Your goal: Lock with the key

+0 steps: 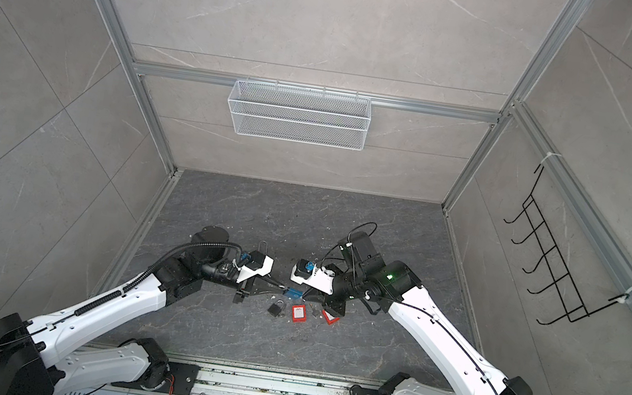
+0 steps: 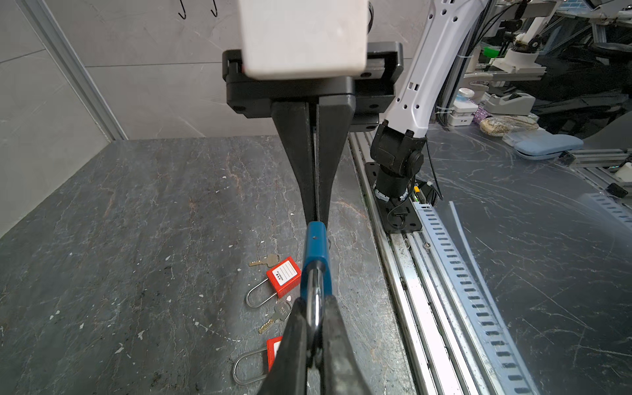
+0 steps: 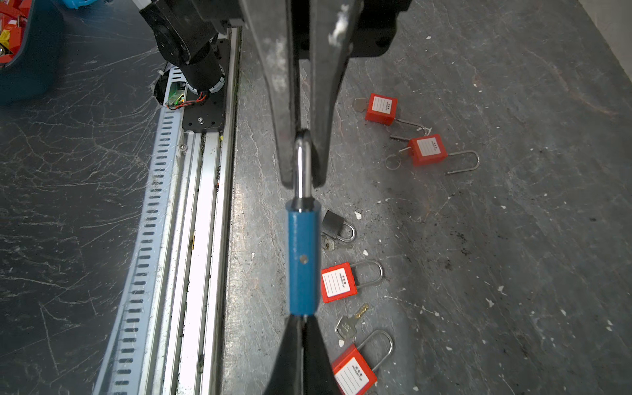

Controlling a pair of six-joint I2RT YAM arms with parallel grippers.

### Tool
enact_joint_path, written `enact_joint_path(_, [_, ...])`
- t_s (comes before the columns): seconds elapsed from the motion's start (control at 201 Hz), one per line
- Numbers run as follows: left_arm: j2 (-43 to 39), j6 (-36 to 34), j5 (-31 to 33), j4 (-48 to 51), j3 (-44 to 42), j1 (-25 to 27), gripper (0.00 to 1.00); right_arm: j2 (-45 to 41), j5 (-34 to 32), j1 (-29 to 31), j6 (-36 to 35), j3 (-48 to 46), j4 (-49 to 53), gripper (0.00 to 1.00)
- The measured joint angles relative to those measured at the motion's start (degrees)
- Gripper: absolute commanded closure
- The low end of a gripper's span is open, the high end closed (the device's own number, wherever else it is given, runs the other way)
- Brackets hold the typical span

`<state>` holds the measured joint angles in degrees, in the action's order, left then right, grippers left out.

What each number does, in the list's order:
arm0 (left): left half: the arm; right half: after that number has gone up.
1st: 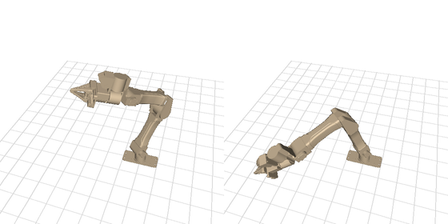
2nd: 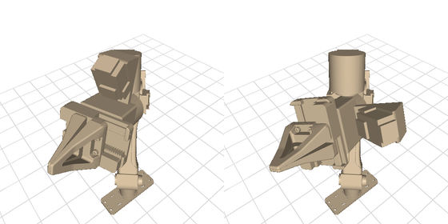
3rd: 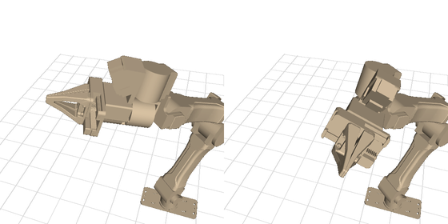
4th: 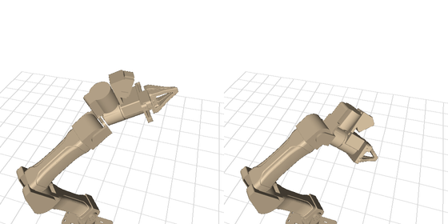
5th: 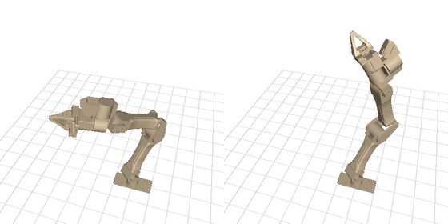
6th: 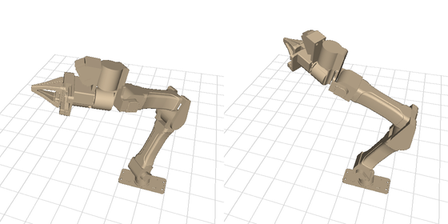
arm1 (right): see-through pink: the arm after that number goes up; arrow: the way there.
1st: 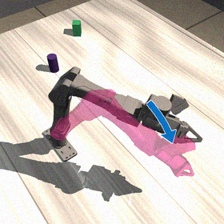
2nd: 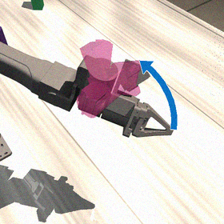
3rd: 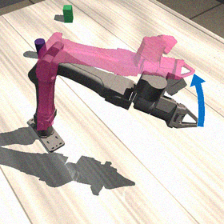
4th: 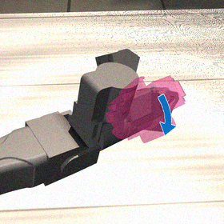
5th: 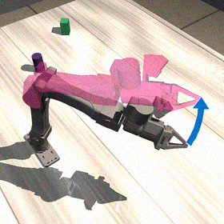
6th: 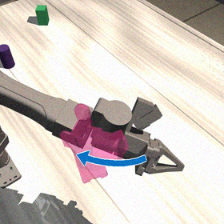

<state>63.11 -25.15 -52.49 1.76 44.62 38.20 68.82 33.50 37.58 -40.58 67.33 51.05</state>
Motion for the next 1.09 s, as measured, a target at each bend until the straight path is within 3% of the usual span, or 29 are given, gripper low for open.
enact_joint_path(0.249, [0.85, -5.14, 0.74, 7.41, 3.96, -0.55, 1.00, 0.00, 0.02, -0.28, -1.09, -0.04, 0.11, 1.00])
enact_joint_path(0.702, [4.28, -12.59, 1.44, 15.87, 8.90, -2.34, 1.00, -1.16, 6.03, -5.27, -1.25, -5.84, -7.23, 1.00])
enact_joint_path(0.981, [5.03, -12.50, 1.27, 17.68, 9.16, -4.61, 1.00, -1.53, -0.07, -7.63, -1.25, -5.95, -1.49, 1.00])
enact_joint_path(1.09, [5.51, -11.69, 0.83, 17.44, 9.16, -4.70, 1.00, -2.60, -1.18, -7.63, -1.11, -5.95, -0.70, 0.81])
